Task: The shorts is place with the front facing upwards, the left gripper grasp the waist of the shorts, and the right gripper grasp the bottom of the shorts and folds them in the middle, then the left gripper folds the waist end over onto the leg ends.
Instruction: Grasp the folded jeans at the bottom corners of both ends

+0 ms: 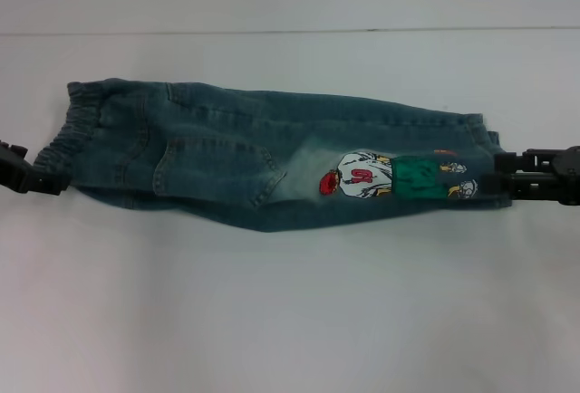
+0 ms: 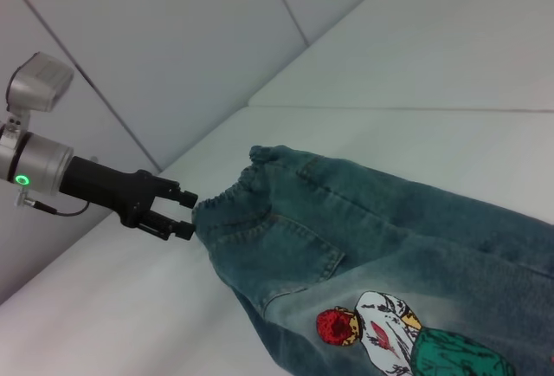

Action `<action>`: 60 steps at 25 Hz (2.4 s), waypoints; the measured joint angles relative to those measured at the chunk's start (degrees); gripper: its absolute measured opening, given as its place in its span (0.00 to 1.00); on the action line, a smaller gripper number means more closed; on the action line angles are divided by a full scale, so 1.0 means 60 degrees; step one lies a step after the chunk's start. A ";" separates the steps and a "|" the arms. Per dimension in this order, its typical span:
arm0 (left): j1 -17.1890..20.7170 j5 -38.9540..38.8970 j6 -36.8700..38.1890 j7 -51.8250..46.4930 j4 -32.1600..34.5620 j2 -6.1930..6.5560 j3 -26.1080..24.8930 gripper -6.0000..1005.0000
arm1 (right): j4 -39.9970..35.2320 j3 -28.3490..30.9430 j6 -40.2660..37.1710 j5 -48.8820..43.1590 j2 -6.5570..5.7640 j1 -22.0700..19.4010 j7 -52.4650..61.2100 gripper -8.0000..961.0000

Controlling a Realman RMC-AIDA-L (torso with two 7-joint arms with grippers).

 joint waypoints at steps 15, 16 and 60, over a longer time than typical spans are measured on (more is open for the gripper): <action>-0.0275 -0.0044 -0.0162 0.0071 -0.0400 -0.0145 0.0135 0.81 | 0.0045 0.0032 0.0255 0.0015 0.0099 -0.0029 -0.0071 0.77; -0.0253 -0.0065 -0.0243 0.0073 -0.0290 -0.0201 0.0106 0.81 | 0.0045 0.0035 0.0273 0.0015 0.0112 -0.0035 -0.0088 0.77; -0.0095 -0.0161 0.0556 0.0266 0.0710 -0.0658 0.0363 0.26 | 0.0075 0.0130 0.1099 0.0026 0.0405 0.0128 -0.0279 0.77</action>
